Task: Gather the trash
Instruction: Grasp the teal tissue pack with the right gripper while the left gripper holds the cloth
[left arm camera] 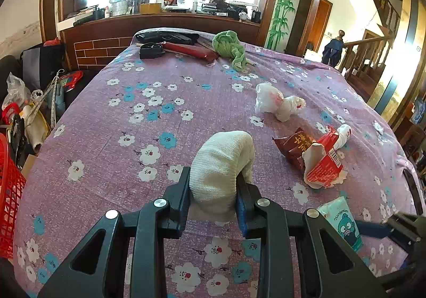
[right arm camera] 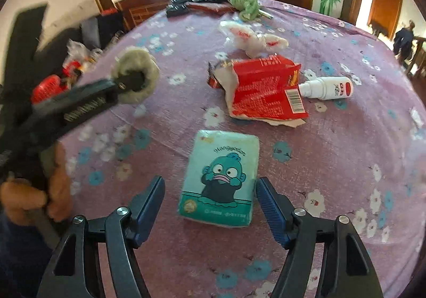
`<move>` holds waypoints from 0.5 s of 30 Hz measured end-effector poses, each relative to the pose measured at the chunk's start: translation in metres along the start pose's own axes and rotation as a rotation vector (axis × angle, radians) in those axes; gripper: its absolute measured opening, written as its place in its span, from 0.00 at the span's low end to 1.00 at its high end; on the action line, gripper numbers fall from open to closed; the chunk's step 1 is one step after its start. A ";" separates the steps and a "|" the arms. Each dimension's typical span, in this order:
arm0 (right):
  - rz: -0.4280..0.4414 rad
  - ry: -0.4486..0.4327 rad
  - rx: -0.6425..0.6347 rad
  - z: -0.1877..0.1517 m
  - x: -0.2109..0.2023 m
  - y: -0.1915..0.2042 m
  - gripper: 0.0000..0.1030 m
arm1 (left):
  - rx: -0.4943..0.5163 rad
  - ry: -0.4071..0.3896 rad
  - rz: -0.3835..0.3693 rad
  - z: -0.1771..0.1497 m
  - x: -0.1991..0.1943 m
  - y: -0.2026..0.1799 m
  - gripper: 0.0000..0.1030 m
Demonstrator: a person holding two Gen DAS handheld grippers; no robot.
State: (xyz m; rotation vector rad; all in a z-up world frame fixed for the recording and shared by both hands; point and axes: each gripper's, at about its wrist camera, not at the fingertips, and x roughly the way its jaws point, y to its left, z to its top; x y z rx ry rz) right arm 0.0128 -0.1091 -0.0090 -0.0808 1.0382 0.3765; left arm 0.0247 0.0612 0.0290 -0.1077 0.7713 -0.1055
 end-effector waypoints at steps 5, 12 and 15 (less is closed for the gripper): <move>-0.031 -0.012 -0.018 -0.003 -0.001 0.001 0.43 | 0.015 -0.008 0.003 -0.001 -0.002 -0.002 0.27; 0.002 -0.132 0.013 0.010 -0.016 0.005 0.31 | 0.016 -0.018 0.010 -0.001 -0.005 -0.003 0.27; -0.012 -0.225 0.024 0.023 -0.026 0.007 0.31 | 0.013 -0.029 0.026 0.000 -0.006 -0.002 0.27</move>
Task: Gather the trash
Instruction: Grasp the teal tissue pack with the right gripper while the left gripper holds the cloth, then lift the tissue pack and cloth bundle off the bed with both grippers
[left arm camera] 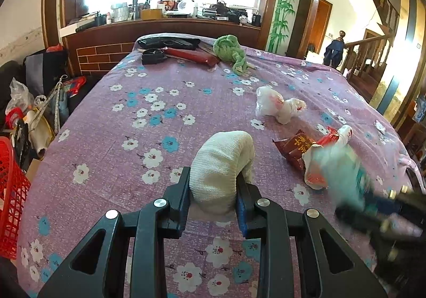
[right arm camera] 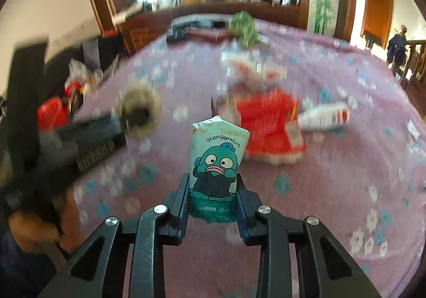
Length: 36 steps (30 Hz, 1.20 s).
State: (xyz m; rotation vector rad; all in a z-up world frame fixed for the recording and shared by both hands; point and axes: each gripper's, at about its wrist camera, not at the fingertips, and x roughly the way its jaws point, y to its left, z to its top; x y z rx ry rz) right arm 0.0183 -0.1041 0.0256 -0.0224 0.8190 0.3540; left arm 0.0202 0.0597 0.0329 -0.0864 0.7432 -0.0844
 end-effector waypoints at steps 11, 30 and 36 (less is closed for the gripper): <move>0.053 -0.106 0.016 0.009 0.017 0.000 0.31 | -0.001 -0.058 0.076 0.002 -0.007 0.001 0.27; 0.080 -0.093 0.013 0.007 0.022 -0.003 0.32 | 0.032 -0.119 0.180 0.001 -0.012 -0.002 0.27; 0.075 -0.093 0.013 0.006 0.022 -0.004 0.32 | 0.033 -0.119 0.181 0.001 -0.012 -0.002 0.27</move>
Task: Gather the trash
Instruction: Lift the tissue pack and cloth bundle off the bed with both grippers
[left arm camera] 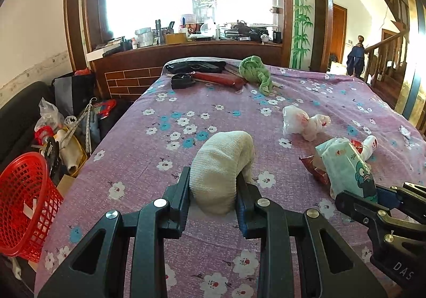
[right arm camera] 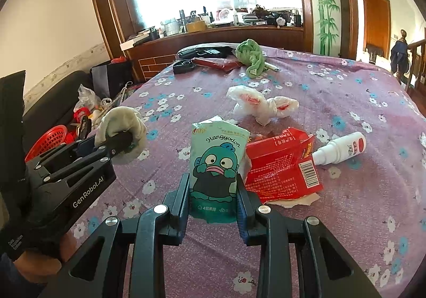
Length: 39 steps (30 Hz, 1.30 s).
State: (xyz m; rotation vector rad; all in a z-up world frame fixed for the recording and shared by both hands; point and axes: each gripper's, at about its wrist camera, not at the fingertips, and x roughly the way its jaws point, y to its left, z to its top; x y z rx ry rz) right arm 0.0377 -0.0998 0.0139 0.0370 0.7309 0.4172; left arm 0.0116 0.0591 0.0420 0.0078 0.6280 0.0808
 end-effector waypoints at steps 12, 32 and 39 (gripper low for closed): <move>0.003 0.012 0.012 0.001 0.003 -0.004 0.32 | 0.004 -0.006 0.013 0.002 -0.002 0.003 0.27; 0.007 0.001 0.018 0.001 0.000 -0.003 0.32 | 0.003 -0.007 0.017 0.002 -0.002 0.003 0.27; -0.009 -0.049 0.037 0.005 -0.010 -0.006 0.32 | -0.035 -0.001 -0.020 0.006 -0.007 0.007 0.27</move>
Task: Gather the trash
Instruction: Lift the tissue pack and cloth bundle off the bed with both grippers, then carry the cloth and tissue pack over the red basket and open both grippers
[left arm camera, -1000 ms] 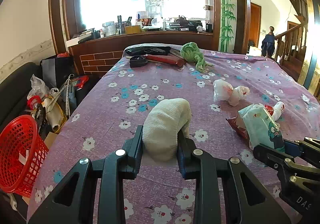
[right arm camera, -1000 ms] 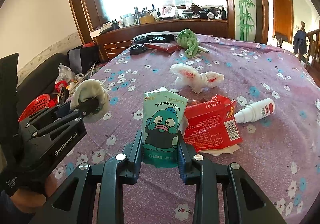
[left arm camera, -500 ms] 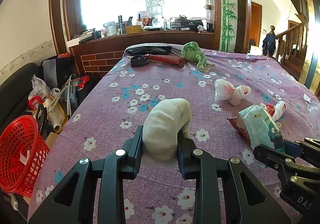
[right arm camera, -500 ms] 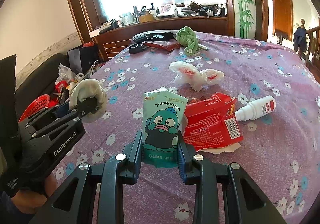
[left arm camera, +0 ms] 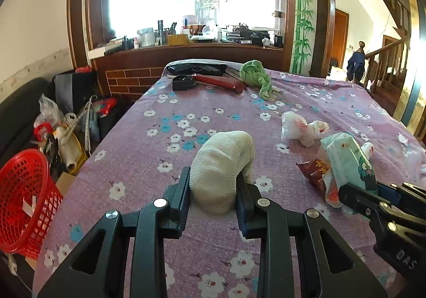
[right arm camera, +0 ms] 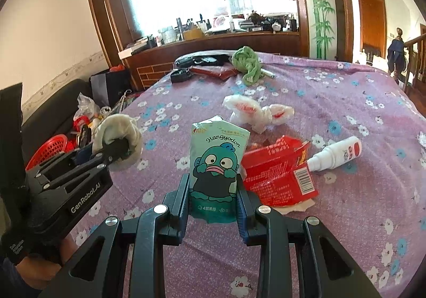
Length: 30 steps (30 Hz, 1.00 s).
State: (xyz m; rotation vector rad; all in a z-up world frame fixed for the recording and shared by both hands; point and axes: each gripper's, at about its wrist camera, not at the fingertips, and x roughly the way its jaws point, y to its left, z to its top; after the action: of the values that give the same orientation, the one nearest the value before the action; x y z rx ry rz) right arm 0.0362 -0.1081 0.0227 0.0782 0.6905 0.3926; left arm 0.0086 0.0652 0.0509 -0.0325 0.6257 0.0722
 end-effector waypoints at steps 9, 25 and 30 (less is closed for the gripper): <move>0.076 0.047 0.055 -0.012 -0.030 0.013 0.32 | -0.029 0.044 -0.032 -0.012 -0.051 0.022 0.27; 0.289 0.203 -0.088 0.002 -0.015 0.138 0.32 | -0.222 -0.012 0.091 -0.019 -0.115 0.169 0.28; 0.365 0.239 -0.145 0.017 0.001 0.193 0.32 | -0.286 0.000 0.169 -0.029 -0.115 0.225 0.28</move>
State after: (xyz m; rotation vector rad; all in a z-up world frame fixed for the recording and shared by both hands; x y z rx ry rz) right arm -0.0155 0.0715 0.0735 0.0190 0.8841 0.8106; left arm -0.1182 0.2811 0.0928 -0.2560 0.6130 0.3252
